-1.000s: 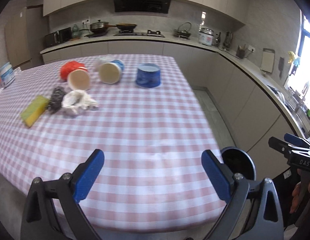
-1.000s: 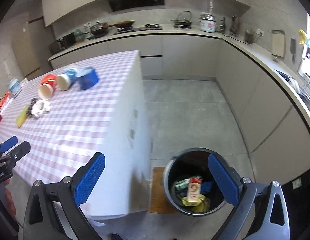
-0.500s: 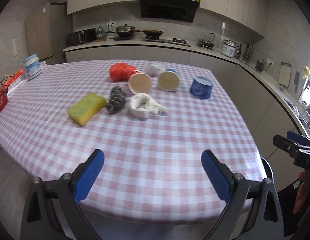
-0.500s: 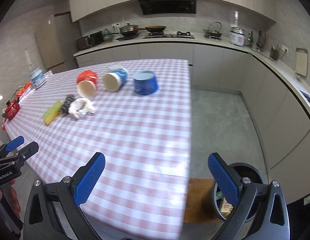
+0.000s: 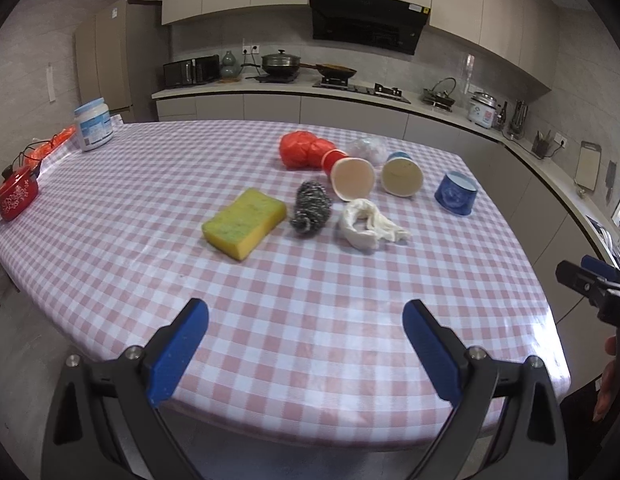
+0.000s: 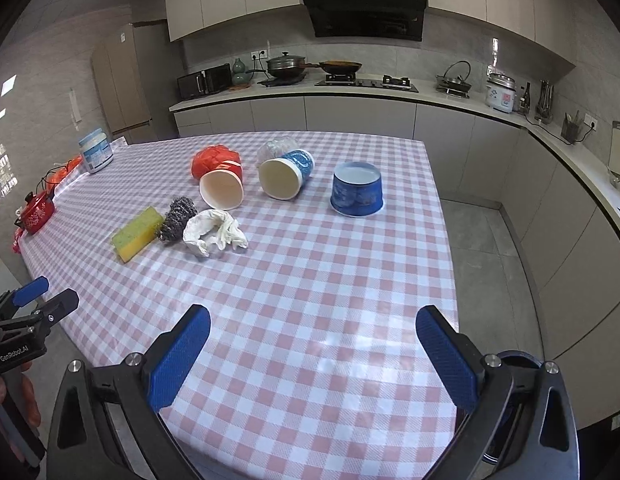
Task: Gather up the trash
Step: 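Move both tools back over the table toward the sponge and cups, then grasp the blue round cup with the right tool while the left tool grasps the yellow sponge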
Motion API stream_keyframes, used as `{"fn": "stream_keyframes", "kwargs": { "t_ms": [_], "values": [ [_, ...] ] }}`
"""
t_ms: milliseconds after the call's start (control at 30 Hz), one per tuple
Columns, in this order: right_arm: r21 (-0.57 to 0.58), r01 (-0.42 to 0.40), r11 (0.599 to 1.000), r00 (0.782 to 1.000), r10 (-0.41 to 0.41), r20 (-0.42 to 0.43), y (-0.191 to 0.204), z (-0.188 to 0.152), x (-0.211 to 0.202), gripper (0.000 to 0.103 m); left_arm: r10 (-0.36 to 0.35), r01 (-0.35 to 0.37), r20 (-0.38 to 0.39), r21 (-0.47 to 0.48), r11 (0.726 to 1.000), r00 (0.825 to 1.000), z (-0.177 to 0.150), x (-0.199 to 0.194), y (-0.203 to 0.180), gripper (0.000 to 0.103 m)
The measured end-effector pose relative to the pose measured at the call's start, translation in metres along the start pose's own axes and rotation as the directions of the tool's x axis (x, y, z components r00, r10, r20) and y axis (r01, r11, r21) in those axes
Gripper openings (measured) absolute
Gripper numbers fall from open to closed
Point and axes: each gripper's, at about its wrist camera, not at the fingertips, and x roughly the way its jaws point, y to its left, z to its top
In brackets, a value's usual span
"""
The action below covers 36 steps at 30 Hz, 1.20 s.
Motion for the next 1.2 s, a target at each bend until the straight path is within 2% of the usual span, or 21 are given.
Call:
{"fn": "stream_keyframes", "kwargs": {
  "t_ms": [400,600,900,1200],
  "values": [
    [-0.01,0.001,1.0,1.0,-0.001,-0.015,0.007,0.019,0.035,0.103,0.08,-0.081,-0.036,-0.03,0.996,0.996,0.011,0.043,0.047,0.098],
    [0.02,0.018,1.0,0.999,-0.017,-0.032,-0.005,0.041,0.076,0.103,0.109,-0.111,-0.058,-0.03,0.993,0.992,0.023,0.075,0.062,0.098],
    [0.026,0.026,0.999,0.996,-0.024,-0.084,-0.022,0.068,0.138,0.103,0.128,-0.13,-0.122,-0.011,0.991,0.984,0.049,0.141,0.061,0.098],
    [0.041,0.062,0.997,0.991,-0.057,-0.122,-0.048,0.098,0.205,0.103,0.147,-0.146,-0.18,0.021,0.989,0.973,0.061,0.181,0.057,0.095]
  ]
}}
